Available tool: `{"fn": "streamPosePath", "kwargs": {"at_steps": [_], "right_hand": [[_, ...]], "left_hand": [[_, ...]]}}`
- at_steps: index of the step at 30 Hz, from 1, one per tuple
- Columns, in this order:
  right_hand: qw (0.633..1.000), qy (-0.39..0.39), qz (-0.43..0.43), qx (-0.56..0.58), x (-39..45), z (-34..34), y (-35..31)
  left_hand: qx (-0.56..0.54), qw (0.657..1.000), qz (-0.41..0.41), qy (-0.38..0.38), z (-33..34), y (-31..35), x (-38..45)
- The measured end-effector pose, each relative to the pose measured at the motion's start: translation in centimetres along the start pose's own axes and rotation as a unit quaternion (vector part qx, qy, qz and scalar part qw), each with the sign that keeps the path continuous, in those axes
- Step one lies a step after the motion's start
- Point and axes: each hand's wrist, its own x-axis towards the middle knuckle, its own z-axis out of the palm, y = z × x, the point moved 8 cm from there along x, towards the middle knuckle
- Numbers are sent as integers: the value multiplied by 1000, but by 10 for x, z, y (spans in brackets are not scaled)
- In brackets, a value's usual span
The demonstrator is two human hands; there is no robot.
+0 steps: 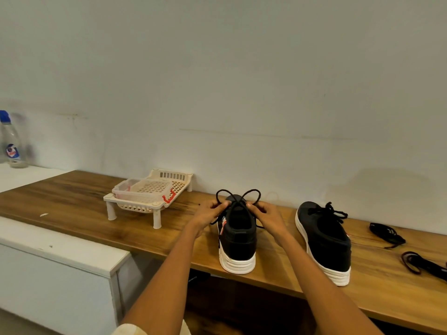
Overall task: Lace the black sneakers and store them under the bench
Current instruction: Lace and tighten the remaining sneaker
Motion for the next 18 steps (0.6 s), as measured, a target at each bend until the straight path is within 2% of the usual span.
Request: {"fn": "streamPosePath", "kwargs": {"at_steps": [6, 12, 15, 18], "right_hand": [[999, 28, 15, -11, 2, -4, 2], [992, 83, 65, 69, 3, -11, 11], [993, 75, 66, 63, 2, -10, 10], [998, 17, 57, 6, 0, -5, 8]], "left_hand": [[-24, 998, 11, 59, -11, 2, 1], [-60, 997, -9, 56, -13, -4, 0], [-70, 995, -10, 64, -14, -5, -1], [-44, 997, 3, 56, -15, -3, -1]]}}
